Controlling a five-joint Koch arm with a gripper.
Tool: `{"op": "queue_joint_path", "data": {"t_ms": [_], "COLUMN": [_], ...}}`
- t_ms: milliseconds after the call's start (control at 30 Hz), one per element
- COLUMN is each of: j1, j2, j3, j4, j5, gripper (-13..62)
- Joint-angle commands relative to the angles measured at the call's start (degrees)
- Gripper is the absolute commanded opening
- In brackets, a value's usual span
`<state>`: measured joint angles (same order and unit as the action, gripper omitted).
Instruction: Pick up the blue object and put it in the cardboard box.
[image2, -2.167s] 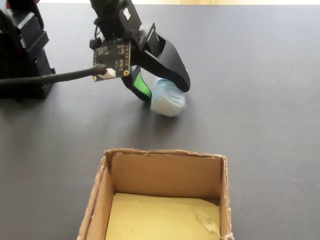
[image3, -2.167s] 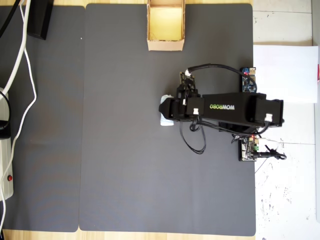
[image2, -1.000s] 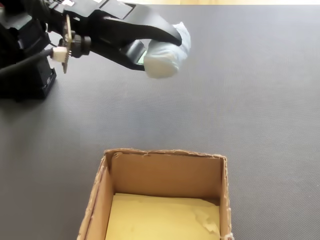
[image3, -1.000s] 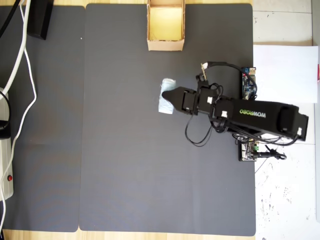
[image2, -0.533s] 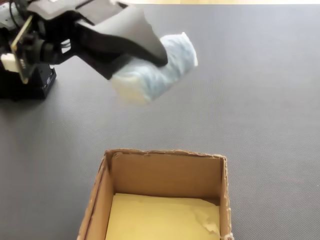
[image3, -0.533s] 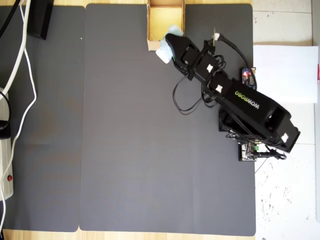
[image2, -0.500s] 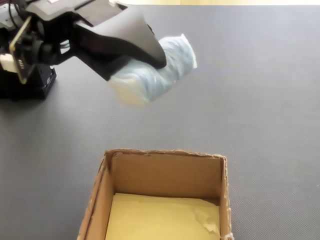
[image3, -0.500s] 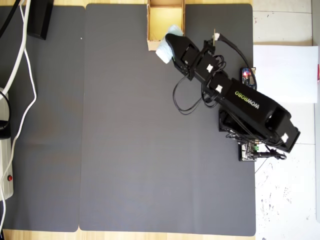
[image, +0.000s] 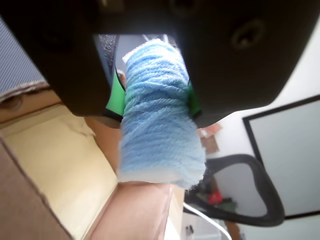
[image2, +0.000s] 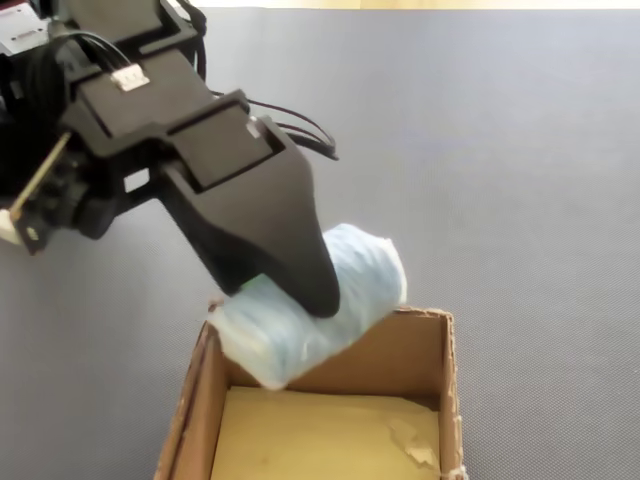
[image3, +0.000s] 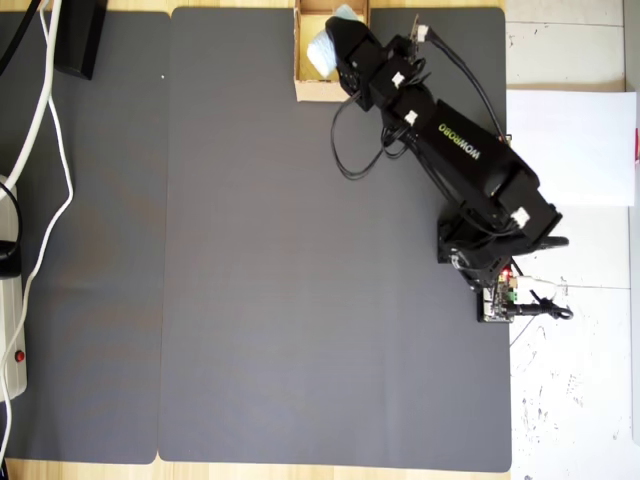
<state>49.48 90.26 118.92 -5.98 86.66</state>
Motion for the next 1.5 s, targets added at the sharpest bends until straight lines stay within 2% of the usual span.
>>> {"op": "queue_joint_path", "data": {"t_ms": [0,33,100,267,767,1133,1467], "j1": [0.1,0.1,1.1,1.4,-20.6,-34.9,-41.1], "j2": [0.5,0.1,-0.2,1.7,29.0,44.6,45.5], "j3": [-6.9,-8.7,-9.6,-9.3,16.3,34.5,47.0], "j4": [1.5,5.5,8.7,8.5,5.0,4.2,-1.4], "j5": [0.4,0.4,0.4,0.4,0.9,1.0,4.7], "gripper": [20.0,26.3,30.8,30.9,32.6,33.7,34.2]}}
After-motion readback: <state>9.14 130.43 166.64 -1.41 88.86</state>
